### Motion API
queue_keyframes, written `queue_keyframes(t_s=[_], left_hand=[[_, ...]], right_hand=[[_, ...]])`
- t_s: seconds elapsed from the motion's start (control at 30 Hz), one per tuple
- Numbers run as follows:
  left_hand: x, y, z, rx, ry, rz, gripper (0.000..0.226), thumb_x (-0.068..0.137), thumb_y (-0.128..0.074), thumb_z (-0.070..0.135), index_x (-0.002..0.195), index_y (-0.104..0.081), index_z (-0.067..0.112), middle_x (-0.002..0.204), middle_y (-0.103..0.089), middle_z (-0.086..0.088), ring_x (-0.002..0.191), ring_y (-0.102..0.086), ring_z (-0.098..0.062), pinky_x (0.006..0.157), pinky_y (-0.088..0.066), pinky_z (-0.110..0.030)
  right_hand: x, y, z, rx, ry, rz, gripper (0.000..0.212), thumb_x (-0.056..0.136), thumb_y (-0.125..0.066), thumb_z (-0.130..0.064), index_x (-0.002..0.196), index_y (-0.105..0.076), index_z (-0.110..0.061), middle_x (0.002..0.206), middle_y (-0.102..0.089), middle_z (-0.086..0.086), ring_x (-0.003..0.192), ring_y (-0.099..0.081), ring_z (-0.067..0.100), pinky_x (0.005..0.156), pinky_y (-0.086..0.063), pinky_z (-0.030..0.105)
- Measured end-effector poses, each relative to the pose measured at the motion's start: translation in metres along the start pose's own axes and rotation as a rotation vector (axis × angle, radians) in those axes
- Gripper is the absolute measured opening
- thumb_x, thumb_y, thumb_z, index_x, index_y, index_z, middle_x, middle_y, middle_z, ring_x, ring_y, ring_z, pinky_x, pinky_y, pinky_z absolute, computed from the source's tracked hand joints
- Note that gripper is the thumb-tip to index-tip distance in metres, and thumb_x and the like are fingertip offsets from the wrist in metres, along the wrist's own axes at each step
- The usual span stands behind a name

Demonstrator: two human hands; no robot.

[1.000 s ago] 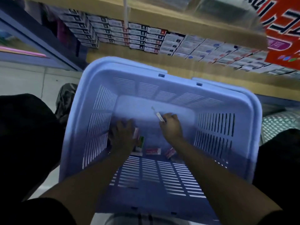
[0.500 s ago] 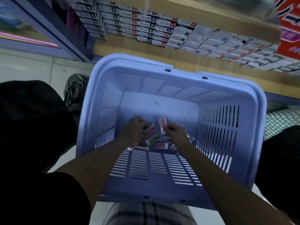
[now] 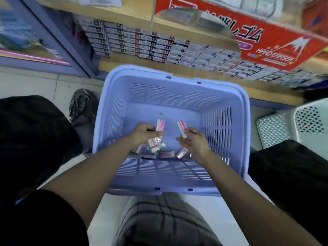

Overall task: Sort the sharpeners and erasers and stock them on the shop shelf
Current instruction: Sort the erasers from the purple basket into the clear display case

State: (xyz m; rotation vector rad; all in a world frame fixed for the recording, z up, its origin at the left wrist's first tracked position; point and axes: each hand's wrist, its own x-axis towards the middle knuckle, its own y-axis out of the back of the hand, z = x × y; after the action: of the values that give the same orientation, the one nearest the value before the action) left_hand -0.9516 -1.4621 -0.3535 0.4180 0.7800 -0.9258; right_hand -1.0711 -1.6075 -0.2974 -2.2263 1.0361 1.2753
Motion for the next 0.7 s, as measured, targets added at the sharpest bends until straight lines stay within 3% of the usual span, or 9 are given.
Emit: queue_keyframes(t_s=[0.1, 0.2, 0.27, 0.33, 0.43, 0.57, 0.7], left_hand=[[-0.025, 0.004, 0.024, -0.132, -0.005, 0.034, 0.016, 0.084, -0.069, 0.022, 0.075, -0.064, 0.01, 0.066, -0.056, -0.002, 0.058, -0.05, -0.008, 0.054, -0.039, -0.017], [-0.044, 0.006, 0.037, -0.23, -0.025, 0.006, 0.012, 0.084, -0.068, 0.024, 0.081, -0.067, 0.013, 0.072, -0.063, -0.001, 0.067, -0.054, -0.014, 0.067, -0.042, -0.026], [-0.054, 0.004, 0.041, -0.236, -0.032, -0.019, 0.014, 0.085, -0.068, 0.024, 0.086, -0.068, 0.01, 0.077, -0.063, -0.006, 0.067, -0.054, -0.016, 0.065, -0.041, -0.028], [-0.065, 0.0, 0.044, -0.201, -0.056, -0.033, 0.019, 0.084, -0.068, 0.024, 0.087, -0.068, 0.006, 0.078, -0.06, -0.01, 0.066, -0.051, -0.019, 0.061, -0.039, -0.028], [-0.084, -0.005, 0.053, -0.146, -0.126, -0.087, 0.031, 0.081, -0.071, 0.026, 0.096, -0.068, -0.001, 0.089, -0.063, -0.019, 0.078, -0.053, -0.023, 0.071, -0.039, -0.034], [-0.115, -0.002, 0.086, -0.004, -0.236, -0.113, 0.035, 0.076, -0.076, 0.034, 0.094, -0.07, 0.006, 0.099, -0.068, -0.027, 0.084, -0.056, -0.024, 0.078, -0.04, -0.039], [-0.149, 0.01, 0.133, 0.144, -0.344, -0.079, 0.043, 0.074, -0.074, 0.044, 0.099, -0.07, 0.009, 0.099, -0.067, -0.028, 0.081, -0.057, -0.02, 0.073, -0.042, -0.037]], right_hand=[[-0.024, -0.001, -0.005, 0.017, 0.142, -0.082, 0.02, 0.099, -0.043, -0.006, 0.116, -0.052, -0.002, 0.073, -0.054, 0.009, 0.052, -0.062, 0.012, 0.049, -0.048, 0.021], [-0.046, -0.002, -0.01, -0.136, 0.325, -0.079, 0.016, 0.096, -0.048, -0.003, 0.113, -0.05, -0.003, 0.076, -0.056, 0.014, 0.049, -0.057, 0.009, 0.046, -0.044, 0.02], [-0.057, -0.002, -0.014, -0.188, 0.406, -0.072, 0.011, 0.095, -0.05, -0.002, 0.105, -0.05, -0.004, 0.077, -0.058, 0.016, 0.049, -0.057, 0.009, 0.046, -0.044, 0.02], [-0.069, -0.001, -0.019, -0.184, 0.457, -0.076, 0.008, 0.094, -0.052, -0.002, 0.101, -0.053, -0.004, 0.077, -0.059, 0.017, 0.051, -0.057, 0.009, 0.047, -0.044, 0.02], [-0.088, -0.002, -0.029, -0.081, 0.508, -0.094, 0.008, 0.093, -0.055, -0.004, 0.098, -0.057, -0.008, 0.077, -0.064, 0.012, 0.059, -0.063, 0.012, 0.053, -0.048, 0.022], [-0.119, -0.007, -0.051, -0.072, 0.585, -0.113, 0.007, 0.09, -0.06, -0.01, 0.096, -0.061, -0.014, 0.083, -0.068, 0.003, 0.076, -0.065, 0.011, 0.065, -0.049, 0.02], [-0.145, -0.016, -0.073, -0.139, 0.66, -0.142, 0.01, 0.088, -0.061, -0.007, 0.088, -0.058, -0.016, 0.081, -0.067, -0.002, 0.071, -0.058, 0.003, 0.064, -0.044, 0.014]])
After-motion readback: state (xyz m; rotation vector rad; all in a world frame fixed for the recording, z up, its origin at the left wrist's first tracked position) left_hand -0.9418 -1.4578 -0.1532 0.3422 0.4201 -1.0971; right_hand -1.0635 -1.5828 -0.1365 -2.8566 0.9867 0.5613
